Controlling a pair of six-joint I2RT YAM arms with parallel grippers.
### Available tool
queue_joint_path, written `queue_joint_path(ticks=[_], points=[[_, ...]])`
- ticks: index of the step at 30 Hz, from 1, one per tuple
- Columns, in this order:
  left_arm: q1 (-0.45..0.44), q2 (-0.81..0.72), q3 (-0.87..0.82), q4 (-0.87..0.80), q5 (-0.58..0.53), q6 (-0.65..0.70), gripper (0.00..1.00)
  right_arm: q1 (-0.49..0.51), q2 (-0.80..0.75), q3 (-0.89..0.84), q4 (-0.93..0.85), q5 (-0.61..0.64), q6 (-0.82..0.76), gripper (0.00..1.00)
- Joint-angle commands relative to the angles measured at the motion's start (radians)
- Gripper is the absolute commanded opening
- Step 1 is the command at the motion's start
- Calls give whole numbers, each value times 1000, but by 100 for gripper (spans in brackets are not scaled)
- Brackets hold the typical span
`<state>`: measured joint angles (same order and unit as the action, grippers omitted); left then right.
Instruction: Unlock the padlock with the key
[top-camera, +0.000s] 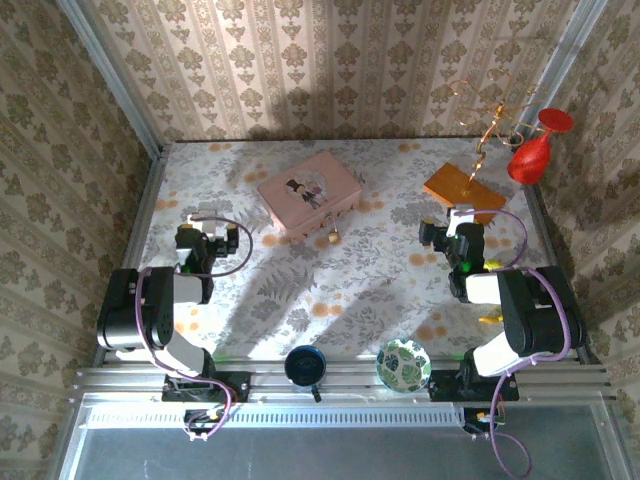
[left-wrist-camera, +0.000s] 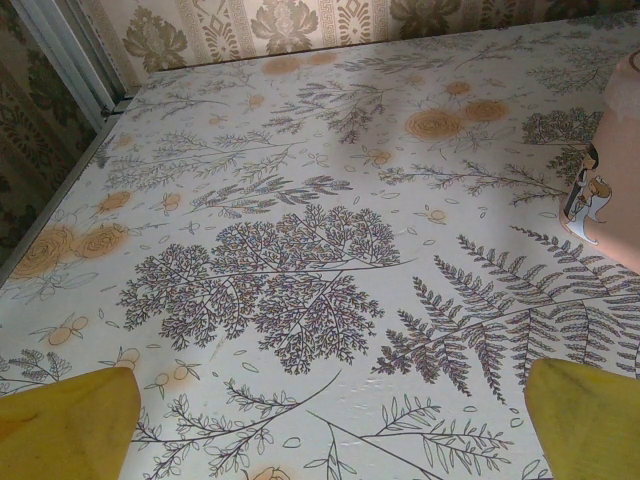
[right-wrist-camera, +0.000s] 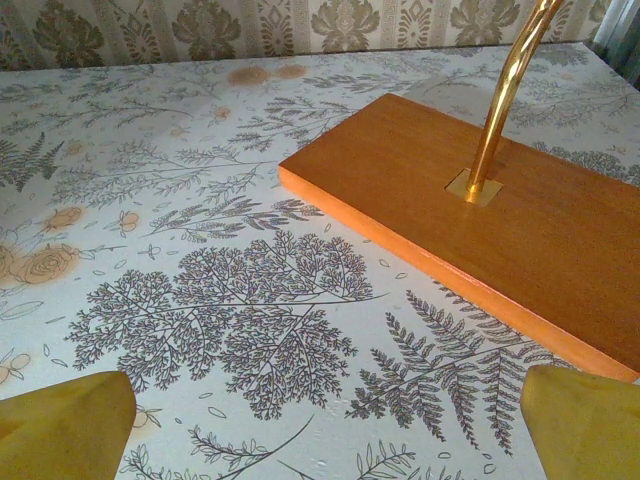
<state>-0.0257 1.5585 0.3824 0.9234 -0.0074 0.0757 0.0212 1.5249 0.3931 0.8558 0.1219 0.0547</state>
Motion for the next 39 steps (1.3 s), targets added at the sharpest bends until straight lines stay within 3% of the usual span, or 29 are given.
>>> queue_joint_path(ticks=[1, 26, 35, 39], points=[[-4, -2, 7, 5, -8, 10, 100, -3, 3, 13, -3, -11, -10, 100], [33, -35, -9, 11, 37, -29, 100, -2, 1, 12, 0, -11, -10, 100], [43, -239, -5, -163, -5, -50, 100, -1, -118, 64, -200, 30, 7, 100], [41, -367, 21, -283, -16, -140, 100, 3, -260, 124, -457, 93, 77, 100]])
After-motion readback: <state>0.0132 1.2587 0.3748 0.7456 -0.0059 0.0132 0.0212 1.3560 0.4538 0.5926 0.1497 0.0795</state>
